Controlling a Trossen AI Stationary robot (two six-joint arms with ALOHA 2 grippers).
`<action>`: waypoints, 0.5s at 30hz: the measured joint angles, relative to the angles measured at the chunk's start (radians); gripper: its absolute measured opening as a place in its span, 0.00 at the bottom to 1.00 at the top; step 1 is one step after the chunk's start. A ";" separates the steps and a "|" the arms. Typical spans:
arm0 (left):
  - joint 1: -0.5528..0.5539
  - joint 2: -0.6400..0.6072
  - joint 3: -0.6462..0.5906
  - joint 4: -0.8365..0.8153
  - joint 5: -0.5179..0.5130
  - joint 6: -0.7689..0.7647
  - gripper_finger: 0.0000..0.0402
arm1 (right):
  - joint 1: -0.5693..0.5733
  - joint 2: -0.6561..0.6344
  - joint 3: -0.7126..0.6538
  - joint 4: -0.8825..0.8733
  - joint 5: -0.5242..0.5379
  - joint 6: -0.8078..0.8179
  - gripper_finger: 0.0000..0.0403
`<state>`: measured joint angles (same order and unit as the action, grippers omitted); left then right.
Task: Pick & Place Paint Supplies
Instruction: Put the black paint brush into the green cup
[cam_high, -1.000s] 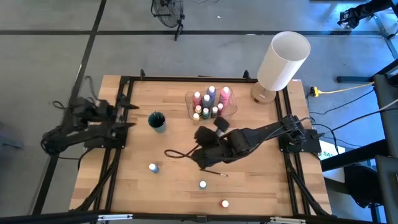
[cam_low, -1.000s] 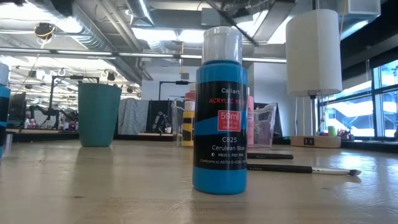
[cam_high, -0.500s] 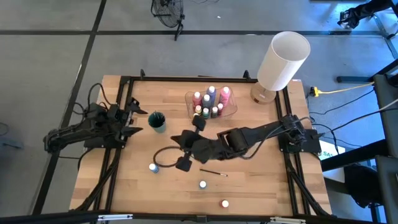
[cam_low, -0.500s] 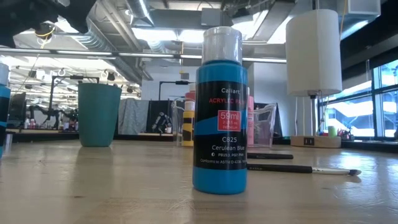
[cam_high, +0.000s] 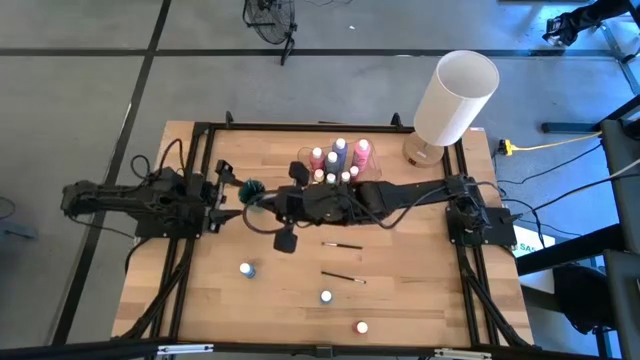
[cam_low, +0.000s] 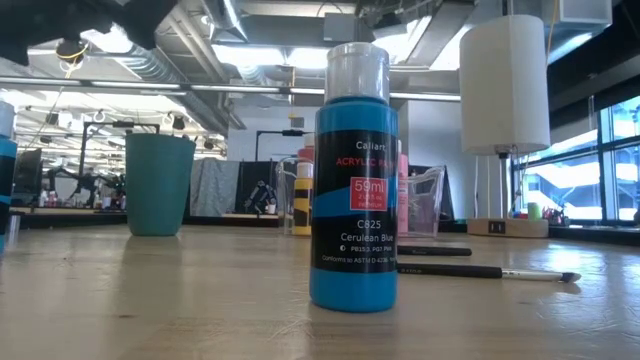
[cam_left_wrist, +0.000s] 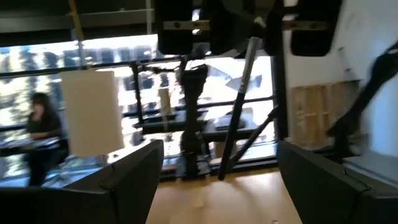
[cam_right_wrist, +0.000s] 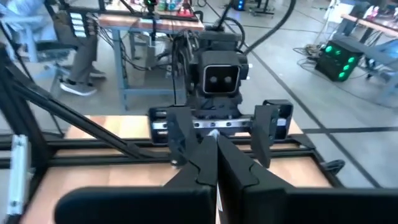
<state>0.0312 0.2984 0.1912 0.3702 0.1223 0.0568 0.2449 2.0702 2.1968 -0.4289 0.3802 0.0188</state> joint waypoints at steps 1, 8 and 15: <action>-0.014 0.021 0.008 0.001 -0.040 0.013 0.77 | -0.006 0.001 -0.001 0.002 -0.002 -0.013 0.00; -0.088 0.149 0.059 0.034 -0.110 0.060 0.77 | -0.050 0.014 -0.001 0.027 -0.081 -0.071 0.00; -0.128 0.266 0.060 0.119 -0.185 0.062 0.77 | -0.063 0.054 -0.001 0.040 -0.113 -0.079 0.00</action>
<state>-0.0964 0.5648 0.2516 0.4891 -0.0624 0.1188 0.1823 2.1244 2.1956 -0.3889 0.2674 -0.0606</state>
